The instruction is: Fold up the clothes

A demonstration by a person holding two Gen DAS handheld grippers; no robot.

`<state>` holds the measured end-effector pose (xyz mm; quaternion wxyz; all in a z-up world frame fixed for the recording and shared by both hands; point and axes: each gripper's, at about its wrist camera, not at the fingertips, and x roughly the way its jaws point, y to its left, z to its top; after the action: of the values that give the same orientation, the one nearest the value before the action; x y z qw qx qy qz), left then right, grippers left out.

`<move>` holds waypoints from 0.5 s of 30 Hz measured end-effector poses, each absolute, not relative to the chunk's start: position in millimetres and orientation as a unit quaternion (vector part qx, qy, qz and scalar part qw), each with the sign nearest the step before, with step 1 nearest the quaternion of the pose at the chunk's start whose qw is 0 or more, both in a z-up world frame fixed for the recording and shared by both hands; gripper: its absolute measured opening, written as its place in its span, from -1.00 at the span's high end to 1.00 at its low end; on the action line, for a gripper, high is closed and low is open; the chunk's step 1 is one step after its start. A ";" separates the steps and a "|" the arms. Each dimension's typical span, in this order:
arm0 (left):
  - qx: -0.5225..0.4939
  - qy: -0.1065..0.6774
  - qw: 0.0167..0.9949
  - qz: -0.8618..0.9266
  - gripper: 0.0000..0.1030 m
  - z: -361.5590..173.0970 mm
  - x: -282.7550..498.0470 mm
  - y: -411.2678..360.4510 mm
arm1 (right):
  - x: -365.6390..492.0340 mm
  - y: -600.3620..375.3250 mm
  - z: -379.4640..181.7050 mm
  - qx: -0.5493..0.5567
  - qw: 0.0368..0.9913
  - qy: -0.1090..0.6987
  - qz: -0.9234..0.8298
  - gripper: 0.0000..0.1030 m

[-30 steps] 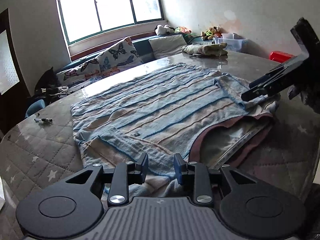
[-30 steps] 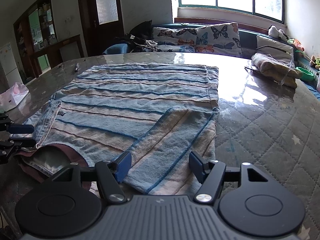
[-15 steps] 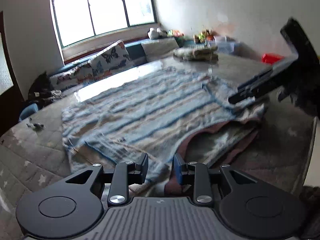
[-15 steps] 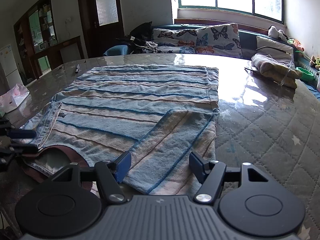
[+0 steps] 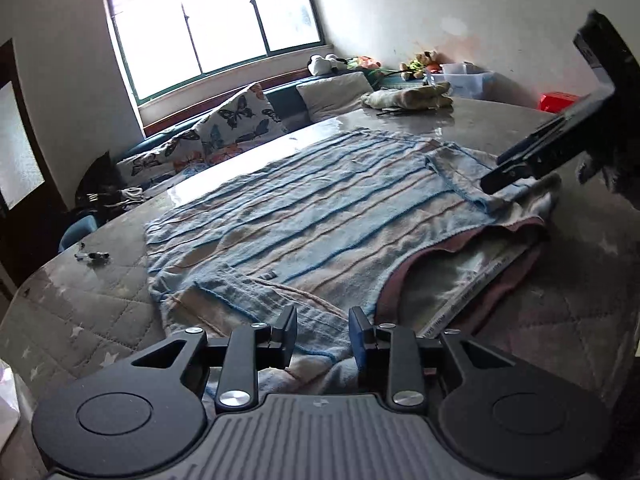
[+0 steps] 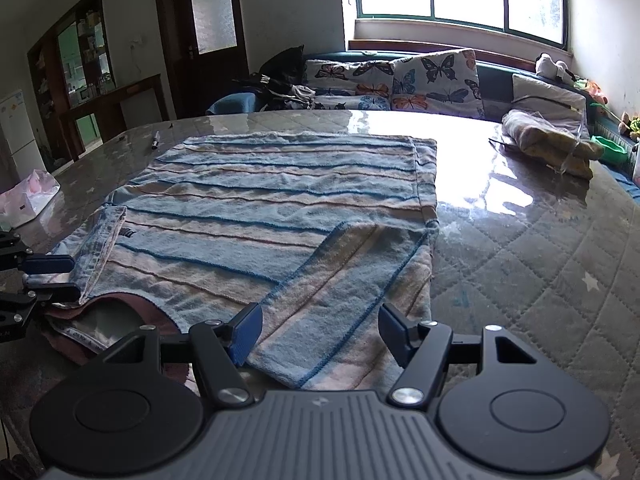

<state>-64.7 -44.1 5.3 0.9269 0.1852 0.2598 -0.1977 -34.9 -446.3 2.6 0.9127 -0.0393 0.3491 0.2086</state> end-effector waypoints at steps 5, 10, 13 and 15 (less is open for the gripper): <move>0.189 0.262 0.924 -0.206 0.41 7.2 -66.8 -42.1 | -36.5 -444.9 1.8 -0.042 0.912 0.350 0.209 -0.28; 0.189 0.252 0.923 -0.220 0.23 20.3 -75.9 -31.7 | -43.3 -445.4 9.9 -0.056 0.912 0.344 0.217 -0.28; 0.203 0.245 0.917 -0.242 0.11 27.5 -90.7 -24.6 | -51.7 -446.5 16.5 -0.082 0.908 0.344 0.226 -0.28; 0.217 0.242 0.910 -0.256 0.07 29.3 -101.2 -21.6 | -59.8 -447.3 20.8 -0.106 0.903 0.344 0.235 -0.28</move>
<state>-101.2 -21.6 29.3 0.9103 0.2169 0.2423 -0.2560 -59.8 -447.3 20.8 0.9027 -0.1063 0.3443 0.2351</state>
